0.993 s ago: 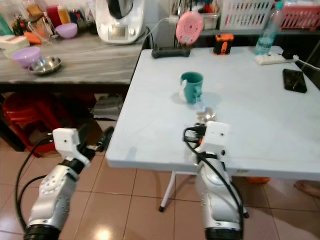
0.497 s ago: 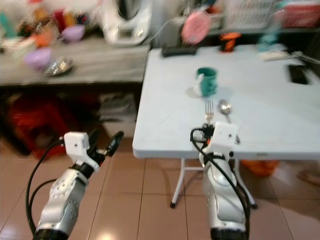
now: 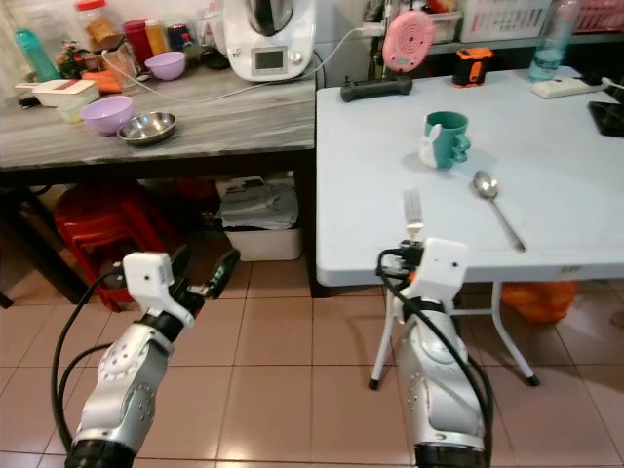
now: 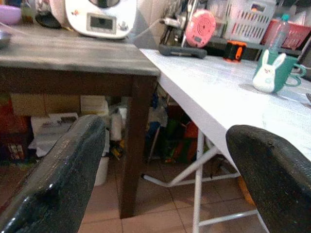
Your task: Setting the table
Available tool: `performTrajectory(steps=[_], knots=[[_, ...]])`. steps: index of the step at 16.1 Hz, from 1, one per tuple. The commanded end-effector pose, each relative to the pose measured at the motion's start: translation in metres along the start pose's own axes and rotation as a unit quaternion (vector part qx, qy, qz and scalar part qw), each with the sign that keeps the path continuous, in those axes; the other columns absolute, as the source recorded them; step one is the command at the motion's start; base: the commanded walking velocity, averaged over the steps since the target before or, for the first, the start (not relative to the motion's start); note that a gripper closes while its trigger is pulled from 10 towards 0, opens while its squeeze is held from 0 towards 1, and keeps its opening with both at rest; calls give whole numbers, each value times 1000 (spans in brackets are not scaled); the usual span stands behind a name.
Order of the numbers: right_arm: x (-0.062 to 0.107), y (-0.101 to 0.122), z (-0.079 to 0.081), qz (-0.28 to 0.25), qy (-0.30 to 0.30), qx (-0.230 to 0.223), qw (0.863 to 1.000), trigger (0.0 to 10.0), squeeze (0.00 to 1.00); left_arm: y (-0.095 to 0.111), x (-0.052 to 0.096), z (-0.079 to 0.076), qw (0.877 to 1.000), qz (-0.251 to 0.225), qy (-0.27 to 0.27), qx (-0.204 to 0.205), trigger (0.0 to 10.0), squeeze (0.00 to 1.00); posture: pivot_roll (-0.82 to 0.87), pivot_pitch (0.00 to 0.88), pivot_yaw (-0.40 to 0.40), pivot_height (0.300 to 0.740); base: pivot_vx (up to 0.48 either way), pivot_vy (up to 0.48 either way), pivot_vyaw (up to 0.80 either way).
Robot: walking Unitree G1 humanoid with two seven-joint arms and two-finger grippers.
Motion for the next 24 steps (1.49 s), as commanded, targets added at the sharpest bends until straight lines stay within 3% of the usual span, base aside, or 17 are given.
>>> performTrajectory(steps=[1, 16, 24], knots=[[-1, 6, 14, -12, 19, -10, 1000, 10000, 0, 4, 6, 14, 1000, -2, 24, -14, 10000, 0, -101, 0, 75, 740, 0, 446, 0], [2, 5, 11, -24, 17, 0, 1000, 10000, 0, 7, 10, 35, 994, -13, 83, -65, 10000, 0, -103, 0, 76, 740, 0, 443, 0], [6, 6, 8, -31, 19, 4, 999, 10000, 0, 7, 11, 37, 993, -15, 83, -82, 10000, 0, -110, 0, 78, 740, 108, 0, 0]])
Point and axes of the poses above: a point about 5 cm out from each wrist's last joint towards the gripper, its own x axis pointing back from the gripper into the wrist, its own y axis along the axis of the wrist's last joint, z = x × y, the point moved 3 cm from there along -x, pointing out of the wrist towards the gripper, and after that the axes turned 13 degrees about x, right-handed, at the moved point
